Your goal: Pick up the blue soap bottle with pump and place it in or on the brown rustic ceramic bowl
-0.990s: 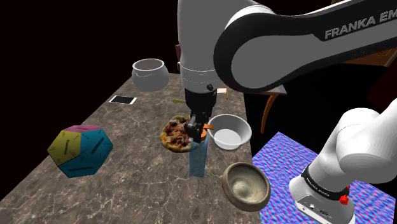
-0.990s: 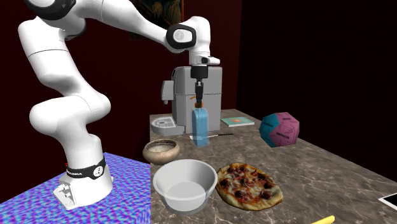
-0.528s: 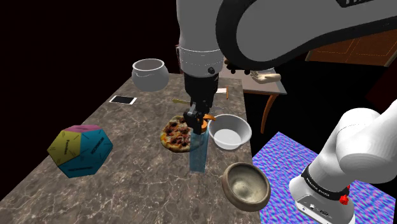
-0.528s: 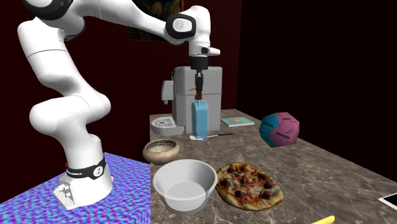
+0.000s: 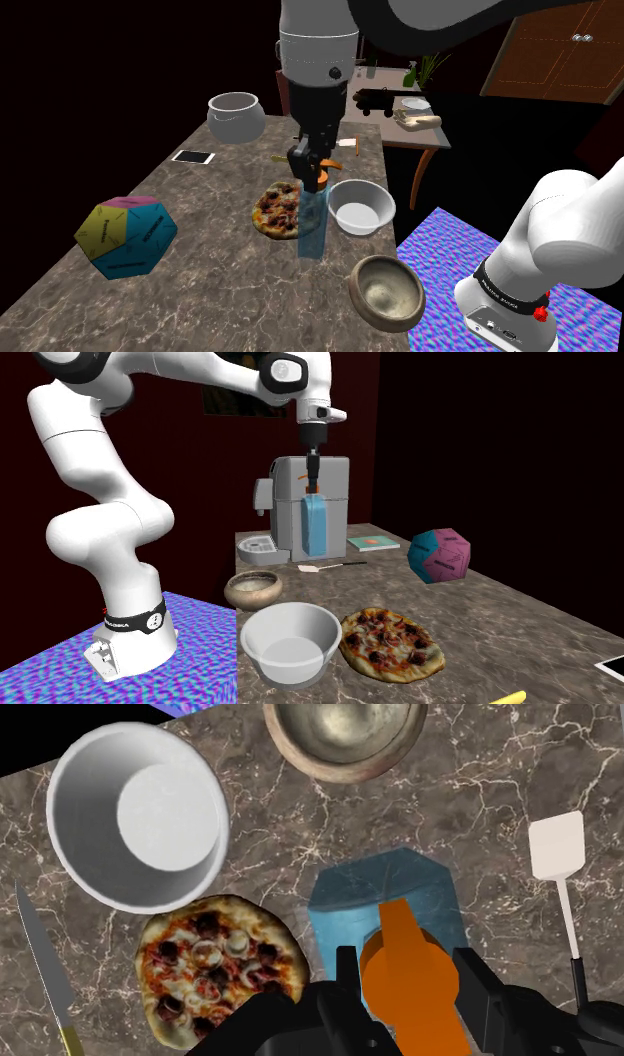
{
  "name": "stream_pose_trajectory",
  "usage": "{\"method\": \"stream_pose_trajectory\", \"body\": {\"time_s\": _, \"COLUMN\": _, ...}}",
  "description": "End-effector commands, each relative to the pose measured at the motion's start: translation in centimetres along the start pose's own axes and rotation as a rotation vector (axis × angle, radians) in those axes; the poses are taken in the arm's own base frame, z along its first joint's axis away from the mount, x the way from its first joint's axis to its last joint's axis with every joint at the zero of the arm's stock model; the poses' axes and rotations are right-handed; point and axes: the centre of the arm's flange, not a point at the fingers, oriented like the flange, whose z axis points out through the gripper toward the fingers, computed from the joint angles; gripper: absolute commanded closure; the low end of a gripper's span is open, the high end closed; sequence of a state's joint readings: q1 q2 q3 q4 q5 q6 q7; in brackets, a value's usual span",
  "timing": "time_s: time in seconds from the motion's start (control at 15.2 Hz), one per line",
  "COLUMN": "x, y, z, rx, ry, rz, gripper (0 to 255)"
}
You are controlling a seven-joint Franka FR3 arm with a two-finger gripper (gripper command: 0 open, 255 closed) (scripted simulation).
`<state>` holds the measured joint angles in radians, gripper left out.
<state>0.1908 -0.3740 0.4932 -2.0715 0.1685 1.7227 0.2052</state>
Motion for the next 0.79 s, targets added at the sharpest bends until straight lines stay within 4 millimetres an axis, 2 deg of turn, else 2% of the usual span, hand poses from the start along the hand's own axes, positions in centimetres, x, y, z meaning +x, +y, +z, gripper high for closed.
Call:
{"method": "stream_pose_trajectory", "body": {"time_s": 0.0, "x": 0.0, "y": -0.1, "z": -1.1, "rx": 0.0, "ry": 0.0, "rz": 0.0, "gripper": 255}}
{"method": "stream_pose_trajectory", "body": {"time_s": 0.13, "x": 0.0, "y": 0.0, "z": -1.9, "rx": 0.0, "ry": 0.0, "rz": 0.0, "gripper": 255}}
{"method": "stream_pose_trajectory", "body": {"time_s": 0.73, "x": -10.5, "y": 1.4, "z": -7.3, "rx": 0.0, "ry": 0.0, "rz": 0.0, "gripper": 255}}
